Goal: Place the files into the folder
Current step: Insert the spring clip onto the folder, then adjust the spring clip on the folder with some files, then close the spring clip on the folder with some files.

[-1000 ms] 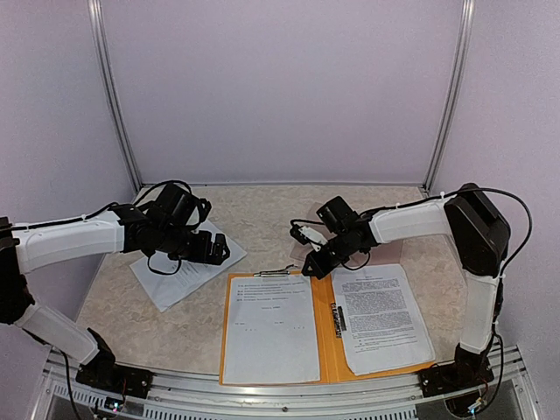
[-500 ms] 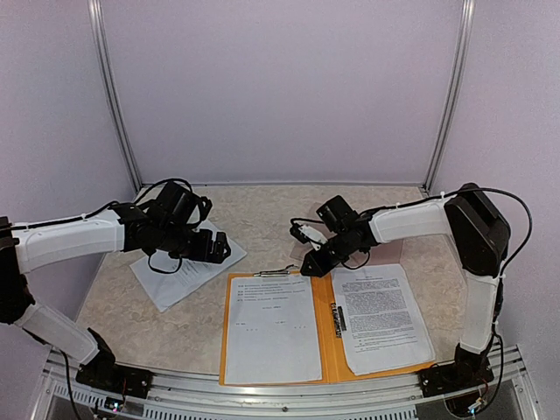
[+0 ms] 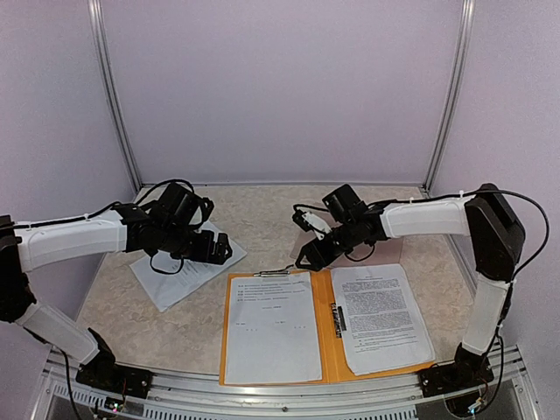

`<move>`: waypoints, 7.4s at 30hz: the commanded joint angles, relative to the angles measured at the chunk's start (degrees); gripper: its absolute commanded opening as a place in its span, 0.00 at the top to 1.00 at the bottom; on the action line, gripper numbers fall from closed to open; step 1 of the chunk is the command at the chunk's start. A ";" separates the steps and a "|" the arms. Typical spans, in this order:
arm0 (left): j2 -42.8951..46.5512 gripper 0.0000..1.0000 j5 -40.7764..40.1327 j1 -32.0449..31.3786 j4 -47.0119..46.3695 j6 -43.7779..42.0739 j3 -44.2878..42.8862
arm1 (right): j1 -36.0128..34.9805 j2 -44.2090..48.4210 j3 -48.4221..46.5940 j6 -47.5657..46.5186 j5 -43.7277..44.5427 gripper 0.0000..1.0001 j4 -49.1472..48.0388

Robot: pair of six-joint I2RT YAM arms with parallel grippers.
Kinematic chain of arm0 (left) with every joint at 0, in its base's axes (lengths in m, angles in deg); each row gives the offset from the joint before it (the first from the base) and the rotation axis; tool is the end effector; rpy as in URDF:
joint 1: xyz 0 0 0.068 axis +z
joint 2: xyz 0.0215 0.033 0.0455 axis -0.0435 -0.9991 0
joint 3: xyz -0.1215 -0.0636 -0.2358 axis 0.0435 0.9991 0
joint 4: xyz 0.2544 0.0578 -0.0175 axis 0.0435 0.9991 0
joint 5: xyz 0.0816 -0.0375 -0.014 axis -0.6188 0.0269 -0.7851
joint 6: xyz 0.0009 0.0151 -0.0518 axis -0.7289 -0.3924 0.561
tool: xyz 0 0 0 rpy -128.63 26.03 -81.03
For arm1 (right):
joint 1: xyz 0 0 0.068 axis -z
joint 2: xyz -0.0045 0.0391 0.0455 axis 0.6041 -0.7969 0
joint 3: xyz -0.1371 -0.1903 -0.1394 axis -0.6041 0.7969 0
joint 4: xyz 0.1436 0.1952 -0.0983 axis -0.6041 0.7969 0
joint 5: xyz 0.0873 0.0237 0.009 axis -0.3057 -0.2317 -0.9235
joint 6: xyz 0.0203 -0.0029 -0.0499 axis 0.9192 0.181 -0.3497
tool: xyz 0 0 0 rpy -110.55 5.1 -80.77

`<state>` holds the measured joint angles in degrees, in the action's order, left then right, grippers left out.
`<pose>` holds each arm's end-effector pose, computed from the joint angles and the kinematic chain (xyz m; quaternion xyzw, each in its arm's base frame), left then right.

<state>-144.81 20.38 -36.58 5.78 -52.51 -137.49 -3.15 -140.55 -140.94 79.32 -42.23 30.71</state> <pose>0.2323 -0.1848 0.2396 0.1106 0.9365 -0.1399 0.3019 0.2999 0.2689 0.1809 -0.3355 0.8756 0.2565 0.2344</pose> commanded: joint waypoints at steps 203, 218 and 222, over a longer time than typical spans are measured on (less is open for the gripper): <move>-34.36 1.00 6.39 -7.11 10.81 7.57 -30.07 | -1.21 1.72 9.92 12.25 -3.59 0.41 -11.80; -32.94 1.00 6.39 -7.16 2.98 9.55 -20.65 | -1.33 1.57 7.30 9.41 -2.51 0.48 -9.43; -32.84 1.00 6.80 -7.16 0.75 10.02 -18.35 | -1.63 0.92 7.21 8.31 -3.57 0.49 -10.22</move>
<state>-176.20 26.28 -43.29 7.05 -43.29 -159.72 -4.66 -137.95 -132.44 89.35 -44.91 20.42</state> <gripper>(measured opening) 0.006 0.517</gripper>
